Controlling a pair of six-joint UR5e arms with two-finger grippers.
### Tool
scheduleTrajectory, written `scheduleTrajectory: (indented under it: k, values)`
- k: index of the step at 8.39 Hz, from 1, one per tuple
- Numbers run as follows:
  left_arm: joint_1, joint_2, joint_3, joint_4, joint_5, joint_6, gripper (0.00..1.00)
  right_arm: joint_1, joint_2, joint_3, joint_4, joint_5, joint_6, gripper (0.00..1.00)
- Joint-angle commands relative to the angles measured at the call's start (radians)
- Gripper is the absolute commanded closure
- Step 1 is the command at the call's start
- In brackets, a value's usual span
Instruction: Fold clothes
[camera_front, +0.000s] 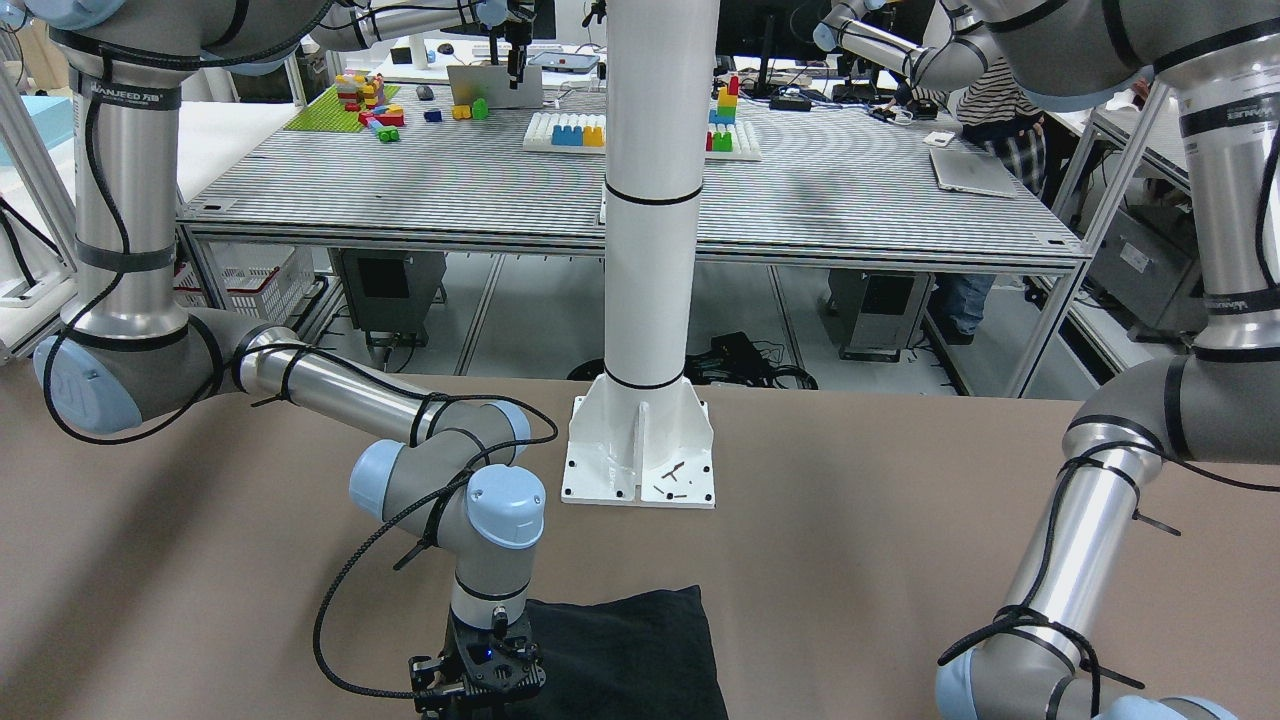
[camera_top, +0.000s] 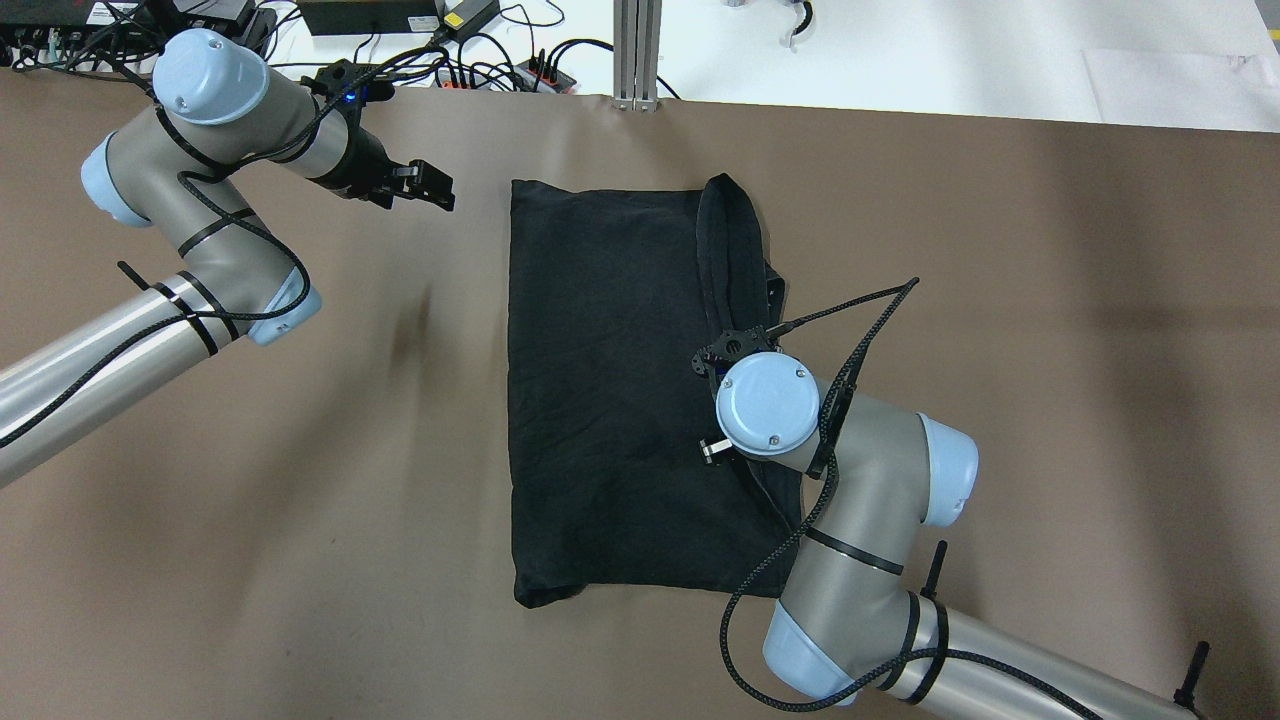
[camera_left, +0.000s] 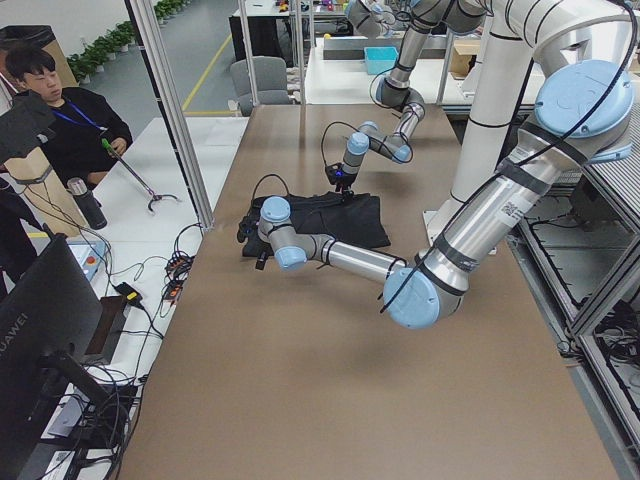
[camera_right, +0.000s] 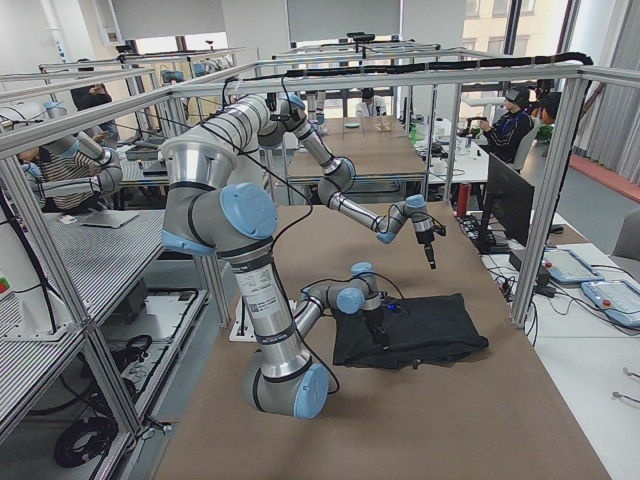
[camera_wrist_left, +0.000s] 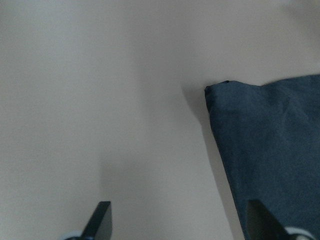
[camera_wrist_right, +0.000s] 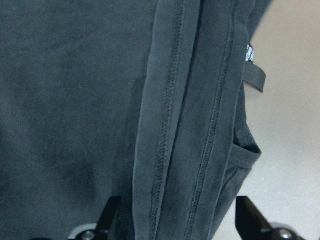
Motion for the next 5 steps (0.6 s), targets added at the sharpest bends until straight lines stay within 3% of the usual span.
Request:
scheduleTrajectory:
  k: [1, 3, 5]
  values:
    - [0.001, -0.002, 0.003, 0.000, 0.000, 0.000, 0.05, -0.001, 0.005, -0.005, 0.006, 0.001, 0.002, 0.62]
    - [0.001, -0.002, 0.005, 0.002, 0.000, 0.002, 0.05, 0.000, 0.005, -0.002, 0.006, 0.001, -0.011, 0.76]
    - [0.001, -0.002, 0.005, 0.002, 0.000, 0.002, 0.05, 0.008, 0.004, -0.001, 0.007, 0.004, -0.015, 0.80]
